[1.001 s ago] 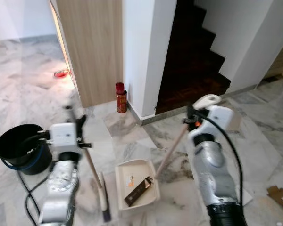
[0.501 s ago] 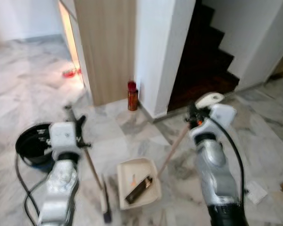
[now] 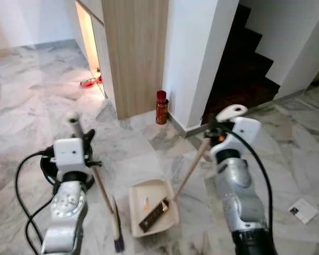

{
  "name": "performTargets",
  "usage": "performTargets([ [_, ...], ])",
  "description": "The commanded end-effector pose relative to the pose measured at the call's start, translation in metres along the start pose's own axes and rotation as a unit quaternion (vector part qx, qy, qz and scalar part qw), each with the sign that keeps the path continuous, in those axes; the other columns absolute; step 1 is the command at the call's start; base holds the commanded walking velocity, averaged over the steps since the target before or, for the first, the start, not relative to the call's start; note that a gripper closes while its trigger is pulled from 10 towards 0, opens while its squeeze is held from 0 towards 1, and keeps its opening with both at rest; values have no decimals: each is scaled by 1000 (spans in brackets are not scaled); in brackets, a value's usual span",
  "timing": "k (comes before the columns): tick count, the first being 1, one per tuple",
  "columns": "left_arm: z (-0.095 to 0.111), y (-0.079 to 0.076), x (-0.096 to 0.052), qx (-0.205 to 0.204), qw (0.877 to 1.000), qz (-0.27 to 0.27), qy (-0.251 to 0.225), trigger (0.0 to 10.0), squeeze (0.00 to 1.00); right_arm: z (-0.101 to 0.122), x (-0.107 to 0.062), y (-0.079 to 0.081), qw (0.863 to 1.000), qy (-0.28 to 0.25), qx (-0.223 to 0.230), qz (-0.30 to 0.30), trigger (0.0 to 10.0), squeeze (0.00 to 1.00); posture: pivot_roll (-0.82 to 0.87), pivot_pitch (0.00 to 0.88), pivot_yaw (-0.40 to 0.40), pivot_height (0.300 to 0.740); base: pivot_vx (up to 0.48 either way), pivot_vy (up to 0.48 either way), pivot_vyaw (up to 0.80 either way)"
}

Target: Sweep floor

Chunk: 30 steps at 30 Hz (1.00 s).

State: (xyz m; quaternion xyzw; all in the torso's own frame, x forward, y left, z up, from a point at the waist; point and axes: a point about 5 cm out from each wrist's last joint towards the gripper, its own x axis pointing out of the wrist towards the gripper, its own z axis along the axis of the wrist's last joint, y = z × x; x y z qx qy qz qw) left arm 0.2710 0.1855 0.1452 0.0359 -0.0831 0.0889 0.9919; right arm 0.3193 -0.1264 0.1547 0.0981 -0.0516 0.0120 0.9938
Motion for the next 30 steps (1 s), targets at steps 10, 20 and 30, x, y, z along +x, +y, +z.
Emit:
performTargets([
  [10,10,-9,2,9,1000,-19,-23,10000,0,15,2,-1,999,-32,8,0,10000,0,-5,0,-12,740,0,386,0],
  [20,10,-9,2,9,999,-22,-22,10000,0,19,5,-3,999,-39,7,-1,10000,0,-3,0,-10,740,0,385,0],
  [30,10,-11,2,7,999,-24,-20,10000,0,28,7,-3,999,-52,14,-2,10000,0,-3,0,-11,740,0,384,0],
])
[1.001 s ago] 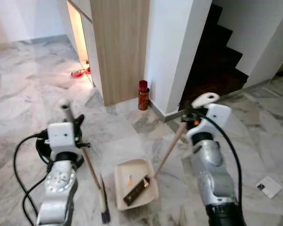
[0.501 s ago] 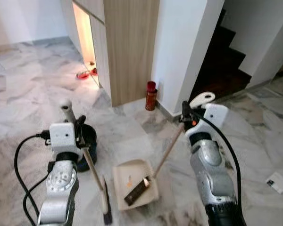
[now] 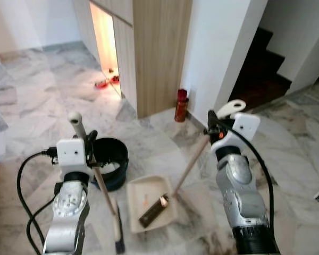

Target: Sweep floor

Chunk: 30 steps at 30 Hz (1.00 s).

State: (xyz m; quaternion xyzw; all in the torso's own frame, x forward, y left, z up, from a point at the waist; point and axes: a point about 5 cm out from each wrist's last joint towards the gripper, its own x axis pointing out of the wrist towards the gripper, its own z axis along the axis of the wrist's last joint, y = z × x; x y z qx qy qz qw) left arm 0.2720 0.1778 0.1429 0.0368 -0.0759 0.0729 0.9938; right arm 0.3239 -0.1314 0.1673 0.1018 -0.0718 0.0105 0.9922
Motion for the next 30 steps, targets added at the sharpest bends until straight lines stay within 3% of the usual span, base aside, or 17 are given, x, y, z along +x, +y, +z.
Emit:
performTargets([
  [1,12,-3,3,8,1000,-8,-27,10000,0,15,2,-1,999,-32,11,-2,10000,0,-3,0,-11,740,0,382,0],
  [19,11,-5,3,5,1000,-10,-27,10000,0,22,4,2,999,-39,24,-1,10000,0,-6,0,-17,740,0,384,0],
  [30,11,-6,2,9,999,-14,-31,10000,0,32,6,8,998,-55,34,12,10000,0,-1,0,-19,740,0,0,0],
])
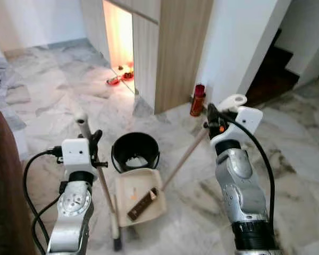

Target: Sweep floor

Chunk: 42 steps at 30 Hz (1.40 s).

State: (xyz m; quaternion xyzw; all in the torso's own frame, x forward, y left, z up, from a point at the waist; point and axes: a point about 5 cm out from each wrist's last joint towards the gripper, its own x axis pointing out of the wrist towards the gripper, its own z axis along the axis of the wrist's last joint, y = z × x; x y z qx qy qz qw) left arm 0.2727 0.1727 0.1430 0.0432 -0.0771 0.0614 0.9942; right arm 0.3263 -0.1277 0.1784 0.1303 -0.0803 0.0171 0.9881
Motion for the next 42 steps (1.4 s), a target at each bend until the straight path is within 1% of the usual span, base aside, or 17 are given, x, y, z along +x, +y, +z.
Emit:
performTargets([
  [1,10,-1,1,4,1000,-2,-29,10000,0,23,3,4,999,-50,4,8,10000,0,-1,0,-19,740,0,0,0],
  [7,10,-1,0,7,999,-5,-31,10000,0,31,5,8,998,-69,2,11,10000,0,-1,0,-16,740,0,0,0],
  [13,11,-3,1,13,999,-8,-33,10000,0,54,10,16,992,-121,16,20,10000,0,0,0,-15,740,0,0,0],
  [14,11,-3,1,14,999,-9,-35,10000,0,61,11,18,990,-138,20,20,10000,0,0,0,-14,740,0,0,0],
  [19,12,-7,2,25,999,-21,-40,10000,0,77,15,19,984,-174,24,12,10000,0,1,0,-10,740,0,0,0],
  [23,12,-8,2,28,999,-22,-38,10000,0,79,16,19,983,-180,24,12,10000,0,3,0,-12,740,0,0,0],
  [25,13,-7,3,35,998,-22,-38,10000,0,80,17,20,983,-183,16,10,10000,0,7,0,-12,740,0,0,0],
  [31,12,-4,1,38,999,-15,-35,10000,0,75,15,21,984,-178,9,13,10000,0,7,2,-10,740,0,0,0],
  [42,11,-4,-1,40,999,-17,-32,10000,0,77,15,21,983,-182,6,11,10000,0,10,9,-10,740,324,0,0],
])
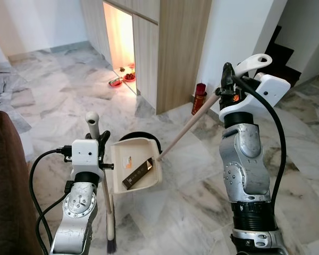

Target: Sweep floor

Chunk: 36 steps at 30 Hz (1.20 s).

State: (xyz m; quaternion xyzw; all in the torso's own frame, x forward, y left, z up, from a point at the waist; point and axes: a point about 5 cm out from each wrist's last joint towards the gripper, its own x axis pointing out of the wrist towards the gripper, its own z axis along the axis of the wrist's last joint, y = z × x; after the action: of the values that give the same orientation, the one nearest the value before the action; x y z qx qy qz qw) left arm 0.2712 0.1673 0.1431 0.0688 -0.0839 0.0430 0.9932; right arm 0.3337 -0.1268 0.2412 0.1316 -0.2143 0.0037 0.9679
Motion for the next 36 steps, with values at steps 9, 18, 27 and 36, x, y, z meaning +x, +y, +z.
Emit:
performTargets([
  [9,9,2,1,15,1000,1,-22,10000,0,16,3,7,999,-41,11,14,10000,0,9,8,-9,740,357,0,148],
  [18,9,1,1,13,1000,0,-22,10000,0,17,2,9,999,-41,15,18,10000,0,10,7,-13,740,358,0,0],
  [27,9,0,1,14,1000,0,-21,10000,0,18,3,13,999,-41,9,33,10000,0,10,5,-13,740,357,0,88],
  [36,9,0,1,16,1000,-2,-22,10000,0,18,3,14,998,-43,19,36,10000,0,12,4,-14,740,358,0,176],
])
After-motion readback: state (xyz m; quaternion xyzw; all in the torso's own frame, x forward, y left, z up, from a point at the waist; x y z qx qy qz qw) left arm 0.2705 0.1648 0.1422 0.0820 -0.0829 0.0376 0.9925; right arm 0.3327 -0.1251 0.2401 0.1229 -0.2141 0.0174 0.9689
